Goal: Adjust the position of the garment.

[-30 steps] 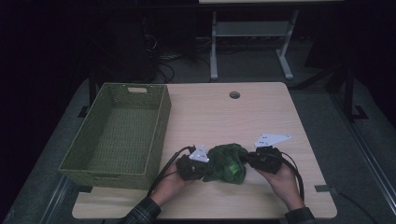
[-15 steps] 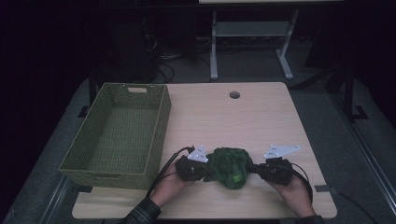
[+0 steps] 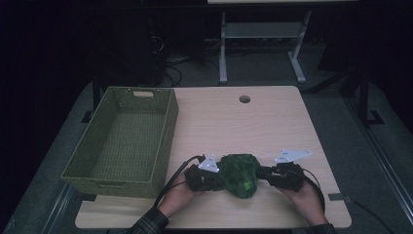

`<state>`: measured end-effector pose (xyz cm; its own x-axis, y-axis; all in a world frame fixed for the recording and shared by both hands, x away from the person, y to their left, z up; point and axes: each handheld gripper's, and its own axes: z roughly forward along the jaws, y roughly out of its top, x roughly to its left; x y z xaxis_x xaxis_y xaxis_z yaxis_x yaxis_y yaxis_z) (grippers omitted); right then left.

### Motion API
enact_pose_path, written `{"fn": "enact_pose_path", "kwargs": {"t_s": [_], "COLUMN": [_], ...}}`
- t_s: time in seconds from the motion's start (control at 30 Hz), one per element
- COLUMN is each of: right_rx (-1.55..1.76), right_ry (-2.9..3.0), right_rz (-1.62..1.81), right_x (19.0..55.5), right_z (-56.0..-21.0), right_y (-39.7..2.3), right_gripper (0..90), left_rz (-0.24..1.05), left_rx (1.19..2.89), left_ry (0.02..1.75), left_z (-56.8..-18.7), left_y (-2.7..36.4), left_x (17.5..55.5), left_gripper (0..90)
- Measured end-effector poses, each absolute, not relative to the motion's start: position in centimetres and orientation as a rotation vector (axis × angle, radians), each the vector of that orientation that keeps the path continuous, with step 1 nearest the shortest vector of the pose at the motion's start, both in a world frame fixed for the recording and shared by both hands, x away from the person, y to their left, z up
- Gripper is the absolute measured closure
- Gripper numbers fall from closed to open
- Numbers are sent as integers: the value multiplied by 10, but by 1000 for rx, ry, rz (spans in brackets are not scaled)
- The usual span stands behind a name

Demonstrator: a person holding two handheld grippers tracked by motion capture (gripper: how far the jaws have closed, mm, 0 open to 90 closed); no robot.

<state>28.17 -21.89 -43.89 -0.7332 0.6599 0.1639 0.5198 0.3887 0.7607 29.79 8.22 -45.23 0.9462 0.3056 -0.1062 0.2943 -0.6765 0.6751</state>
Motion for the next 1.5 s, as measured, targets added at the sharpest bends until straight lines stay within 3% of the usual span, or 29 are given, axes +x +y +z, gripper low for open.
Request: {"fn": "enact_pose_path", "kwargs": {"t_s": [0.3, 0.37, 0.43, 0.5, 0.7, 0.93, 1.2, 1.5], "right_rx": [963, 958, 959, 962, 932, 1073, 1100, 1061], "right_ry": [2514, 2523, 2515, 2500, 2505, 2581, 2638, 2661], "right_rz": [1329, 1307, 1296, 1303, 1368, 1314, 1239, 1237], "right_x": [284, 287, 290, 290, 271, 277, 292, 287], "right_z": [-423, -426, -427, -426, -420, -451, -464, -465], "right_y": [-209, -202, -198, -198, -218, -231, -219, -211], "right_gripper": [611, 642, 805, 875, 900, 900, 900, 894], "left_rz": [21, 20, 18, 19, 23, 31, 106, 100], "left_rx": [2346, 2346, 2344, 2344, 2340, 2337, 2367, 2360], "left_ry": [426, 425, 427, 429, 433, 432, 463, 481], "left_z": [-453, -453, -453, -452, -451, -451, -453, -456], "left_y": [82, 82, 82, 82, 83, 84, 85, 82], "left_x": [298, 298, 298, 298, 298, 300, 313, 319], "left_gripper": [887, 887, 888, 888, 891, 893, 893, 867]}}
